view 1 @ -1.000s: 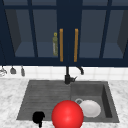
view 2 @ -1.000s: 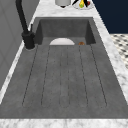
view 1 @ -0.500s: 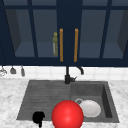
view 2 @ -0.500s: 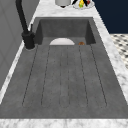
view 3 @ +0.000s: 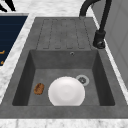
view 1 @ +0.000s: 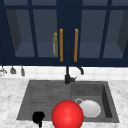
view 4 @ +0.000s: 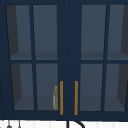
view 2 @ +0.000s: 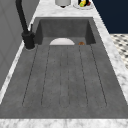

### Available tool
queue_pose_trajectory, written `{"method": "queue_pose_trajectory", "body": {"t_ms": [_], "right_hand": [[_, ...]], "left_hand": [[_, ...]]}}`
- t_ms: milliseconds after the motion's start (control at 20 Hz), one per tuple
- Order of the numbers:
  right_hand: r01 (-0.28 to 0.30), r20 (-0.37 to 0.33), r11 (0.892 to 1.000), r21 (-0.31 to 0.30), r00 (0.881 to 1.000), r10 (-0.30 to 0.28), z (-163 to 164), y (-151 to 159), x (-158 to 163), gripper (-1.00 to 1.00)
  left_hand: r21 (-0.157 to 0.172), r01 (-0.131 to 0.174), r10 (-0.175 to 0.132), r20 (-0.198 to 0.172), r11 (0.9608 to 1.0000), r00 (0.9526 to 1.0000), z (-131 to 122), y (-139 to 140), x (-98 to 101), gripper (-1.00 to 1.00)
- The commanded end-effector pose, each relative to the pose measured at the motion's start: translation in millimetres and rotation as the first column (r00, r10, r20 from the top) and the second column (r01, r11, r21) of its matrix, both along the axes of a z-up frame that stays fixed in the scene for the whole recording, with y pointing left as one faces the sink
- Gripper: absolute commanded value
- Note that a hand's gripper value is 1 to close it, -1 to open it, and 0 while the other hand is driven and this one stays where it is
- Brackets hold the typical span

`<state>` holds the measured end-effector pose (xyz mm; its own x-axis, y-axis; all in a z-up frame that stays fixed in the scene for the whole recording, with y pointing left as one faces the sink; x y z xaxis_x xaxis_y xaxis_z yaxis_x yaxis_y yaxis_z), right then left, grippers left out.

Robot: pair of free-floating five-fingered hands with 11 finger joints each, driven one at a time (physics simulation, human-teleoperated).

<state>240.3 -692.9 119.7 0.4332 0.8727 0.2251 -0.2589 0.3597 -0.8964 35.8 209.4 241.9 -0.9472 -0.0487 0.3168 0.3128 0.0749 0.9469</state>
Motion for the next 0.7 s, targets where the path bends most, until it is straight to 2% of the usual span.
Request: {"method": "queue_pose_trajectory", "body": {"t_ms": [0,150,250,300,350,400,600,650], "right_hand": [[0.01,0.072,1.0,0.0,0.997,-0.01,-0.1,-3.6,-18.5,1.0],[0.021,0.089,1.0,0.003,0.996,-0.021,-0.7,-1.2,-24.4,1.0],[0.0,0.062,1.0,-0.014,0.998,0.001,-1.6,-2.0,-13.6,1.0],[-0.015,0.054,0.999,-0.039,0.998,0.017,5.6,0.7,-7.9,1.0],[0.001,0.072,0.995,-0.104,0.997,0.007,7.0,8.5,-8.3,1.0],[-0.002,0.067,0.992,-0.129,0.998,0.011,6.3,8.0,-10.0,1.0],[-0.021,0.083,0.995,-0.102,0.996,0.03,20.4,16.3,-7.9,1.0],[-0.032,0.083,0.996,-0.079,0.996,0.039,21.5,18.5,-5.9,1.0]], "left_hand": [[0.0,0.0,0.0,0.0,1.0,1.0,0.0,0.0,0.0,0.0],[0.0,0.0,0.0,0.0,1.0,1.0,0.0,0.0,0.0,0.0],[0.0,0.0,0.0,0.0,1.0,1.0,0.0,0.0,0.0,0.0],[0.0,0.0,0.0,0.0,1.0,1.0,0.0,0.0,0.0,0.0],[0.0,0.0,0.0,0.0,1.0,1.0,0.0,0.0,0.0,0.0],[0.0,0.0,0.0,0.0,1.0,1.0,0.0,0.0,0.0,0.0],[0.0,0.0,0.0,0.0,1.0,1.0,0.0,0.0,0.0,0.0],[0.0,0.0,0.0,0.0,1.0,1.0,0.0,0.0,0.0,0.0]]}}
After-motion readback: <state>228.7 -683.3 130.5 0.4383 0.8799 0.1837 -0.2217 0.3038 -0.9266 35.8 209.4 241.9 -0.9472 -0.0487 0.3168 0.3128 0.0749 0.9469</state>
